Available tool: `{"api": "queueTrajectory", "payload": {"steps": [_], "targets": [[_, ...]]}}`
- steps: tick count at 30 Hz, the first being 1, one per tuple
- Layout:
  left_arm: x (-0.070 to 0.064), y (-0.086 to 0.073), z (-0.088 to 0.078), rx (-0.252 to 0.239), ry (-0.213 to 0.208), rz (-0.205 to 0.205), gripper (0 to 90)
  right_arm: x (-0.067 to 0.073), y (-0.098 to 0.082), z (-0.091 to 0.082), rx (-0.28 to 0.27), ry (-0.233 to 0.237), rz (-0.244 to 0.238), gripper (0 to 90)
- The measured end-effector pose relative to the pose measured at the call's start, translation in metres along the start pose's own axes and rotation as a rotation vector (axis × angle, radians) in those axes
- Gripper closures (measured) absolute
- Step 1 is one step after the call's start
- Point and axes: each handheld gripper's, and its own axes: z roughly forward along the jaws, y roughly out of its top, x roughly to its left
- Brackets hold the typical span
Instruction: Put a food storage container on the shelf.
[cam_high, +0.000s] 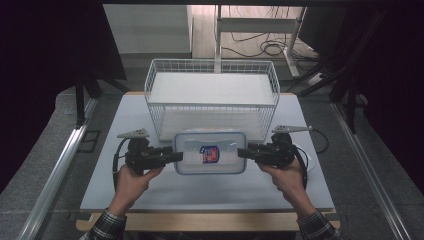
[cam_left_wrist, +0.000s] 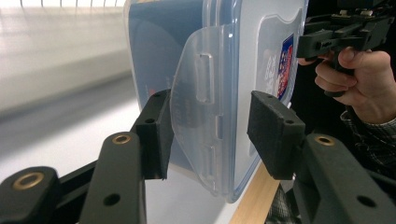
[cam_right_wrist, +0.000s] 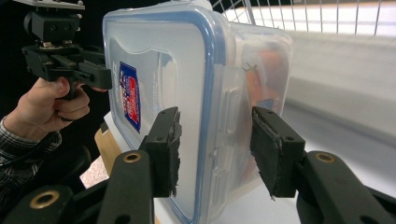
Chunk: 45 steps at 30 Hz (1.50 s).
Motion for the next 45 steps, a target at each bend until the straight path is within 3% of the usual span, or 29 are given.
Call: {"api": "queueTrajectory", "payload": {"steps": [17, 32, 45], "targets": [[0.005, 0.056, -0.002, -0.051, -0.003, 0.024, 51.0, -0.004, 0.051, -0.009, -0.070, -0.018, -0.033, 53.7], [0.020, 0.102, -0.005, -0.075, -0.014, 0.028, 51.1, -0.010, 0.097, -0.007, -0.097, -0.034, -0.030, 53.6], [0.029, 0.132, -0.003, -0.083, -0.002, 0.024, 51.0, -0.020, 0.125, -0.001, -0.116, -0.045, -0.019, 53.1]]}}
